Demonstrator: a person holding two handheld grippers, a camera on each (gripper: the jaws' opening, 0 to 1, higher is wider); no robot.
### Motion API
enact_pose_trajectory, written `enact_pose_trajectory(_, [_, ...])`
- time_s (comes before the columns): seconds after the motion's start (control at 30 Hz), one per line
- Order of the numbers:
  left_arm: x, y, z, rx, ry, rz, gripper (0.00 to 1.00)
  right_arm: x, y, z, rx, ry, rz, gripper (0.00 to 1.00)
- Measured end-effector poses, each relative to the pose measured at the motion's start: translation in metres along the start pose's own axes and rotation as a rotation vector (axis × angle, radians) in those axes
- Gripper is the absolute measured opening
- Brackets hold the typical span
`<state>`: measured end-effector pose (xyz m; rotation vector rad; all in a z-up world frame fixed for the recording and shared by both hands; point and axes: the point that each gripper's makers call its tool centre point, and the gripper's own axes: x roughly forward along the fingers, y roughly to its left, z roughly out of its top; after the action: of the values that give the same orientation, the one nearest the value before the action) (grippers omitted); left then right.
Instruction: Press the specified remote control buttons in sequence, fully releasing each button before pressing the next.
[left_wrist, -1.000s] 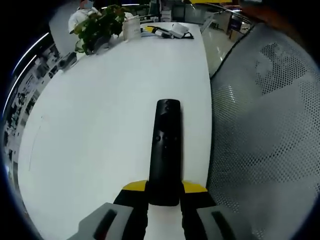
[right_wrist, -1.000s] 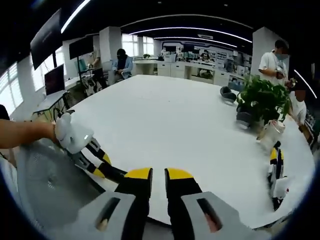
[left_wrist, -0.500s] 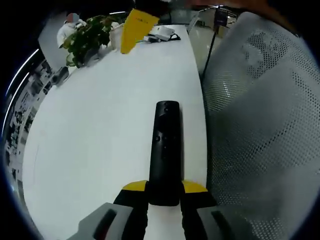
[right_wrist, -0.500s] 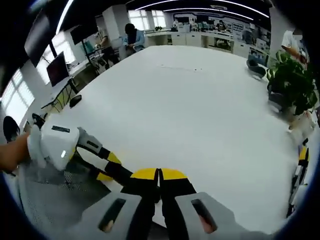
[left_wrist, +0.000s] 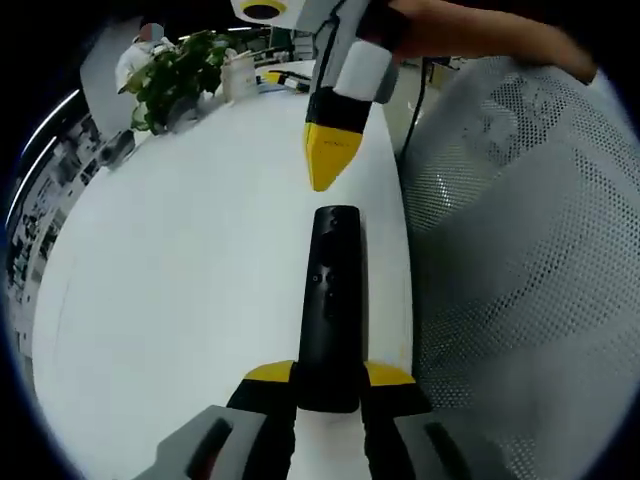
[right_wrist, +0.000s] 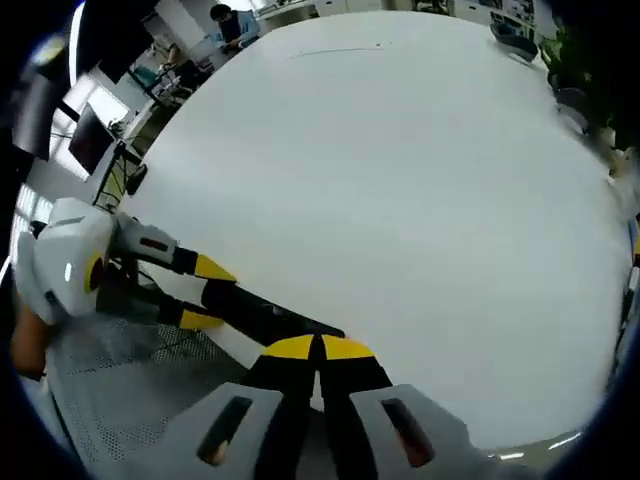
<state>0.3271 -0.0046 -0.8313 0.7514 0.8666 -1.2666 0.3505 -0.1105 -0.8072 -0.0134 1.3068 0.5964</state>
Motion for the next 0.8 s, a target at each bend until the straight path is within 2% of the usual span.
enact_pose_trajectory(0.1, [0.000,0.000,0.000,0.001,-0.009,-0.001,0.24,0.000,-0.001,-0.002,0.004,0.006,0.002,0.00])
enact_pose_trajectory(0.27, [0.000,0.000,0.001,0.000,-0.016,-0.001,0.24,0.004,0.004,-0.004,0.034,0.019,0.044,0.00])
enact_pose_trajectory(0.43, [0.000,0.000,0.001,0.003,-0.017,-0.002,0.24,0.008,0.003,-0.009,0.038,0.043,0.041,0.00])
enact_pose_trajectory(0.7, [0.000,0.000,0.001,-0.001,-0.020,-0.001,0.24,0.012,0.002,-0.009,0.042,0.043,0.043,0.00])
enact_pose_trajectory(0.8, [0.000,0.000,0.002,-0.004,-0.021,0.000,0.24,0.016,0.004,-0.013,0.044,0.067,0.047,0.00])
